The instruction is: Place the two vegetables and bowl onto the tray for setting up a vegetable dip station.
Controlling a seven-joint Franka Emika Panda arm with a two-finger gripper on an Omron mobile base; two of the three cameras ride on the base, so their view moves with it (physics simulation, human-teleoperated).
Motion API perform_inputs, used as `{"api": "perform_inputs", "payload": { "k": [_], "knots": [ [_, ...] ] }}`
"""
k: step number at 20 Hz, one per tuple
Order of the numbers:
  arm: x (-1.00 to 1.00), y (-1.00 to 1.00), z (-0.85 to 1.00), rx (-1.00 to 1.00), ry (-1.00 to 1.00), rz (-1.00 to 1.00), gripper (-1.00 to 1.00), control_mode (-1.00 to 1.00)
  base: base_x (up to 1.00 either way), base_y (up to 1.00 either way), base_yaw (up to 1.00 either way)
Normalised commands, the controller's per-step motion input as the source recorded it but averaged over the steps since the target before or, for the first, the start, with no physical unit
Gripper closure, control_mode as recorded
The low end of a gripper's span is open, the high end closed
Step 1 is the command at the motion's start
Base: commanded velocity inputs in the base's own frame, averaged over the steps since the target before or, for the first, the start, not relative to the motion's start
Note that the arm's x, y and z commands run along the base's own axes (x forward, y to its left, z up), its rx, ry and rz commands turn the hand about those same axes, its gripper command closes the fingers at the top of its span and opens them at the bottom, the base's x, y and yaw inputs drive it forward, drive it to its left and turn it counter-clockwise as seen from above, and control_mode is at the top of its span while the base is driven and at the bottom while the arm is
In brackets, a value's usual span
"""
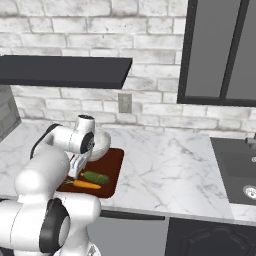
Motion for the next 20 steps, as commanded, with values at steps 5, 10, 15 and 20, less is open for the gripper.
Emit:
{"api": "perform_inputs", "payload": {
  "k": [5, 10, 15, 20],
  "knots": [
    [-0.27, 0.05, 0.3, -0.06, -0.01, -0.11, -1.0, -1.0, 0.0, 0.0, 0.0],
    [-0.3, 0.02, 0.32, -0.05, -0.01, -0.16, -1.0, -1.0, 0.0, 0.0, 0.0],
    [-0.31, 0.02, 0.31, -0.06, -0.12, -0.23, -1.0, -1.0, 0.0, 0.0, 0.0],
    [-0.32, 0.05, 0.31, -0.04, -0.21, -0.29, -1.0, -1.0, 0.0, 0.0, 0.0]
  ]
}}
